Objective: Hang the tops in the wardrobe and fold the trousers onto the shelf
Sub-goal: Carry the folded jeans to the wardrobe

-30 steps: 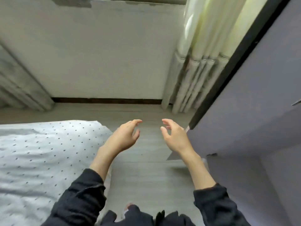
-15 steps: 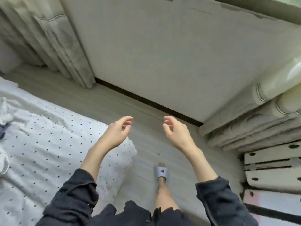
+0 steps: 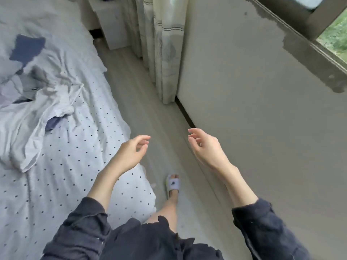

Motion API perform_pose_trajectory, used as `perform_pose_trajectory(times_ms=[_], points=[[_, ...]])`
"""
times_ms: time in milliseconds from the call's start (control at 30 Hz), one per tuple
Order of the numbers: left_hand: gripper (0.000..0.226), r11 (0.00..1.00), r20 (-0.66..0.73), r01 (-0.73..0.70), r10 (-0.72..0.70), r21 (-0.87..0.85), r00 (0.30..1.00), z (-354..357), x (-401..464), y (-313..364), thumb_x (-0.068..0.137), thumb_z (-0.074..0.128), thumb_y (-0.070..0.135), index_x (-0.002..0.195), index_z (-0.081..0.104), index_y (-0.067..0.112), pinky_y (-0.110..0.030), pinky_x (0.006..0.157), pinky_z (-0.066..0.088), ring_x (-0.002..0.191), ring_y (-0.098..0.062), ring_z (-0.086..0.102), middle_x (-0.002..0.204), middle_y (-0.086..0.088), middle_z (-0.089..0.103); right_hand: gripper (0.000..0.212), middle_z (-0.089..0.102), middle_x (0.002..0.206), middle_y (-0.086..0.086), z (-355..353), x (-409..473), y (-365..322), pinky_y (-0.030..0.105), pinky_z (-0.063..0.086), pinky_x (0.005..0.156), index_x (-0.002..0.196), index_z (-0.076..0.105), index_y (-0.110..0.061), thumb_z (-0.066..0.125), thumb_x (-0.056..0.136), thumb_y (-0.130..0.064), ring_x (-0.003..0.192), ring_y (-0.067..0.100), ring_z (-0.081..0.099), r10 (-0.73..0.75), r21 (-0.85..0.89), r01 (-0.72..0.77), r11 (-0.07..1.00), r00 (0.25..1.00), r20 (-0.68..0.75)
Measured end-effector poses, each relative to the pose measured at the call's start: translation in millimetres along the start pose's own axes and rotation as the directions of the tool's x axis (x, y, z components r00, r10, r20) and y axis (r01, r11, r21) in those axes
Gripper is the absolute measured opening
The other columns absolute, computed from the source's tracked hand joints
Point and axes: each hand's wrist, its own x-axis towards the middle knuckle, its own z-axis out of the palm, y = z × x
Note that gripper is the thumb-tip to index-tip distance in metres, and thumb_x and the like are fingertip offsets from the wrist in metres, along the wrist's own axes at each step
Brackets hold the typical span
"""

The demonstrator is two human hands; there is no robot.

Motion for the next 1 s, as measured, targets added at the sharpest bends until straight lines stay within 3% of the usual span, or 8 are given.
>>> perform_pose_trajectory(times_ms=[67,167,200,433,667,833,933,1000], points=[[0.032,0.999,-0.075,0.035,-0.038,-0.039,0.996,-11,42,4,0.097,0.045,0.012,0.128,0.053,0.019,-0.004,0.07,0.038,0.098,-0.007,0.053,0.119,0.002,0.06,0.033,0.063,0.118,-0.003,-7,60,-13,0.021,0.04,0.088,0.13,0.051,-0.019,0.044,0.097,-0.024,0.108,0.012,0.058,-0.056,-0.046,0.059,0.997,0.997,0.056],[0.033,0.998,-0.108,0.029,-0.035,-0.057,0.994,-23,81,15,0.097,0.045,0.011,0.128,0.053,0.016,-0.008,0.078,0.034,0.097,-0.007,0.053,0.122,-0.001,0.061,0.032,0.064,0.116,-0.002,-15,113,-28,0.025,0.041,0.09,0.128,0.052,-0.017,0.044,0.097,-0.023,0.107,0.015,0.059,-0.129,-0.106,0.138,0.985,0.987,0.092],[0.033,0.994,-0.165,0.05,-0.065,-0.098,0.984,-46,122,19,0.097,0.045,0.012,0.129,0.053,0.016,-0.009,0.079,0.034,0.097,-0.007,0.053,0.122,0.0,0.06,0.032,0.065,0.115,-0.003,-15,169,-50,0.026,0.041,0.09,0.128,0.052,-0.017,0.044,0.097,-0.023,0.106,0.015,0.059,-0.158,-0.124,0.176,0.977,0.977,0.141],[0.032,0.978,-0.335,0.121,-0.172,-0.168,0.926,-131,215,32,0.097,0.046,0.012,0.128,0.053,0.014,-0.011,0.086,0.035,0.101,-0.008,0.054,0.12,-0.001,0.06,0.03,0.068,0.105,0.0,-4,322,-149,0.032,0.045,0.088,0.125,0.054,-0.014,0.045,0.097,-0.021,0.1,0.022,0.061,-0.372,-0.111,0.425,0.898,0.87,0.324],[0.03,0.928,-0.494,0.236,-0.356,-0.289,0.793,-216,309,12,0.097,0.046,0.015,0.125,0.054,0.019,-0.021,0.086,0.041,0.104,-0.011,0.056,0.114,0.005,0.059,0.032,0.067,0.112,0.003,34,470,-236,0.03,0.043,0.088,0.128,0.053,-0.012,0.047,0.097,-0.017,0.103,0.027,0.061,-0.477,-0.072,0.597,0.799,0.703,0.527],[0.031,0.885,-0.588,0.261,-0.453,-0.385,0.67,-280,391,7,0.097,0.046,0.016,0.127,0.054,0.018,-0.016,0.087,0.036,0.108,-0.009,0.054,0.118,0.004,0.059,0.033,0.068,0.111,0.002,61,586,-312,0.027,0.04,0.089,0.129,0.053,-0.014,0.047,0.097,-0.017,0.106,0.025,0.06,-0.534,-0.03,0.701,0.713,0.57,0.625],[0.032,0.86,-0.597,0.277,-0.5,-0.429,0.628,-311,414,7,0.098,0.045,0.017,0.129,0.053,0.018,-0.016,0.086,0.038,0.111,-0.009,0.053,0.119,0.004,0.058,0.034,0.067,0.113,0.003,78,631,-356,0.024,0.04,0.087,0.13,0.052,-0.015,0.047,0.097,-0.017,0.106,0.023,0.061,-0.546,0.001,0.758,0.653,0.469,0.694],[0.03,0.829,-0.629,0.271,-0.55,-0.489,0.55,-333,421,0,0.097,0.046,0.017,0.127,0.055,0.019,-0.02,0.09,0.04,0.112,-0.012,0.055,0.117,0.005,0.059,0.034,0.066,0.114,0.005,96,653,-388,0.02,0.039,0.083,0.131,0.051,-0.014,0.047,0.097,-0.015,0.105,0.022,0.062,-0.543,0.035,0.788,0.615,0.391,0.743]])
